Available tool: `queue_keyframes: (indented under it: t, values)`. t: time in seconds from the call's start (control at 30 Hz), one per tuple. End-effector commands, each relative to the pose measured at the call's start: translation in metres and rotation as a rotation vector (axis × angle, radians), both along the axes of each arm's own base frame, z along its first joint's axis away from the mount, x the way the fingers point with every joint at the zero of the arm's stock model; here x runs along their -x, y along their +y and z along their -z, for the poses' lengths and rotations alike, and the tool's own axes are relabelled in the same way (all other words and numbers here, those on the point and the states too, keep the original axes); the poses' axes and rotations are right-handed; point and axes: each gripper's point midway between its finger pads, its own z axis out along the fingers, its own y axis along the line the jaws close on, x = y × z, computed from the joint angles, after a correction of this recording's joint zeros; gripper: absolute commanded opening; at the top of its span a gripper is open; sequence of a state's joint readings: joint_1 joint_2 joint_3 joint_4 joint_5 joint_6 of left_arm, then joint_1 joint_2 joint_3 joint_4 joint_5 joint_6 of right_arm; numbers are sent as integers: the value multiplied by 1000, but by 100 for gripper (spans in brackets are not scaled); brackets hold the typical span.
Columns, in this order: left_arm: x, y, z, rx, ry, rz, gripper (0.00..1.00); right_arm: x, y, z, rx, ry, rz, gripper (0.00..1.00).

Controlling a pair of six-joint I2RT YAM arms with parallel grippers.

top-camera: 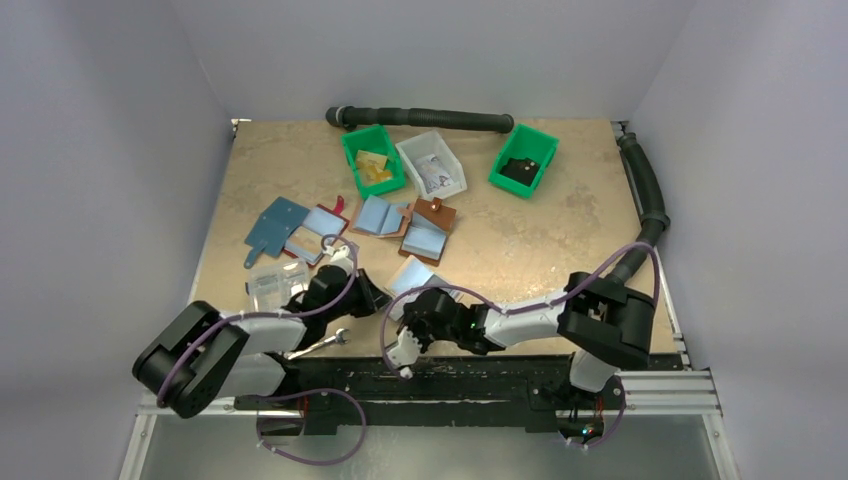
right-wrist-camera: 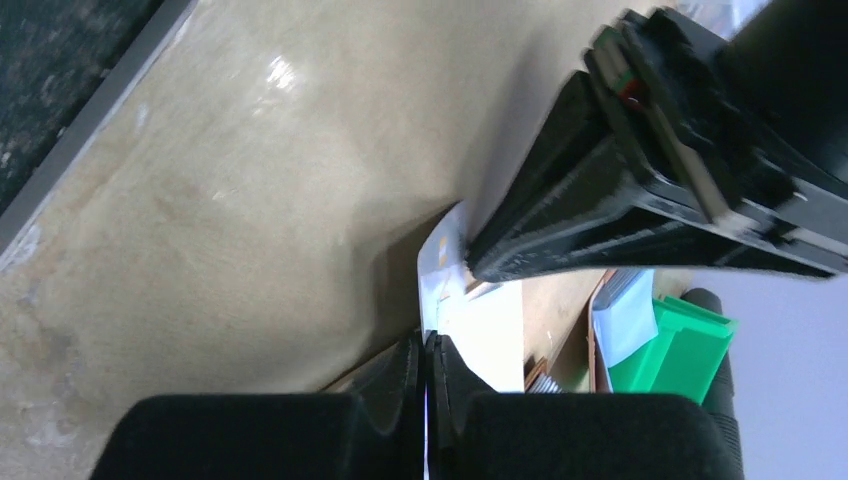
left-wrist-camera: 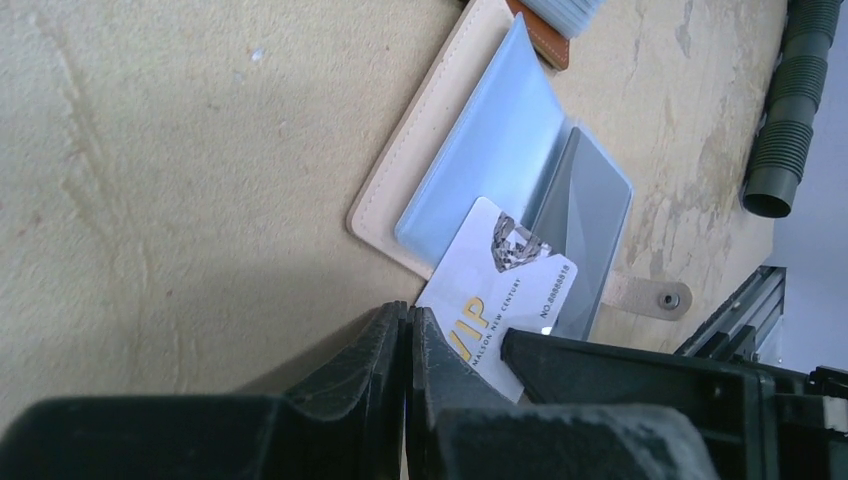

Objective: Take the credit cards out of the card holder
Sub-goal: Remove the credit card from the card holder.

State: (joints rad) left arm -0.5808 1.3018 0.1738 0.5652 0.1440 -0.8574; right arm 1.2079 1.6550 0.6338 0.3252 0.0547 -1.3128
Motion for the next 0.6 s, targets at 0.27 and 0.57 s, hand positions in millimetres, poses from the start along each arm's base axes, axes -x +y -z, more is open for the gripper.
queue_keyframes:
  t: [0.27, 0.57]
  values:
    - [-9, 43, -71, -6, -141, -222, 40, 36, 21, -55, -154, 437, -22, 0]
    - [-7, 61, -122, 3, -266, -269, 79, 8, -10, -134, -335, 660, 6, 0]
